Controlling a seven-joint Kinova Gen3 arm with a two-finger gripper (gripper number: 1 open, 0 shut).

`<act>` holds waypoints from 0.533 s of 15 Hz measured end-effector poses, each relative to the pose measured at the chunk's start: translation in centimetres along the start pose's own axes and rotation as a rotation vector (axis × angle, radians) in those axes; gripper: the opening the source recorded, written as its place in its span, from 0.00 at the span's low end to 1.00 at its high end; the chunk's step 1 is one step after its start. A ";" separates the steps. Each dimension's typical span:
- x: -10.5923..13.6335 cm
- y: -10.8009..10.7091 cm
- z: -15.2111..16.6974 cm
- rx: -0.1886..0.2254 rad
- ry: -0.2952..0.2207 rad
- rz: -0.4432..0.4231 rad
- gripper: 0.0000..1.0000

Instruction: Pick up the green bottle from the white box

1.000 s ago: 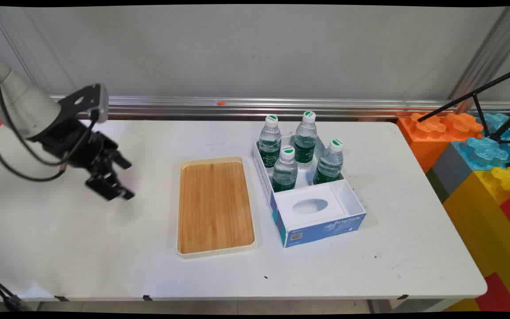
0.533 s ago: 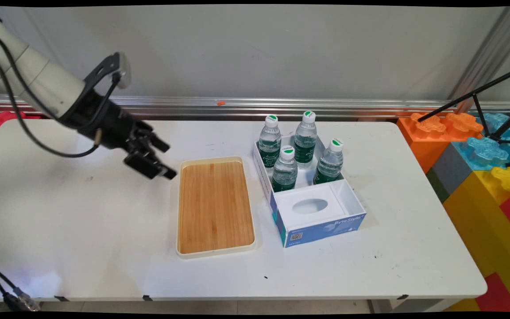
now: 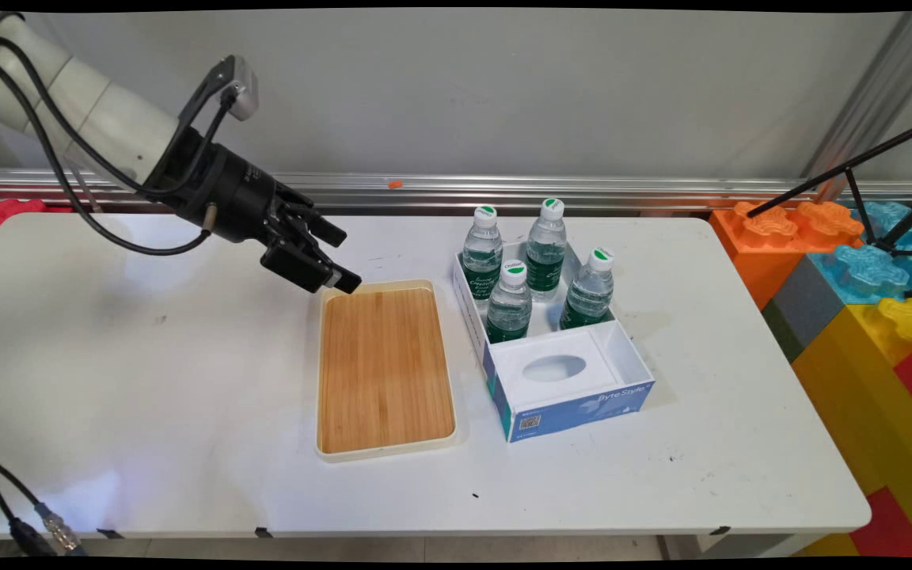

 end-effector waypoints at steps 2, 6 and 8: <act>-0.1 -0.1 0.4 0.004 0.006 0.006 1.00; -0.4 0.0 2.3 0.000 0.028 0.019 1.00; -0.7 0.0 3.7 0.001 0.047 0.028 1.00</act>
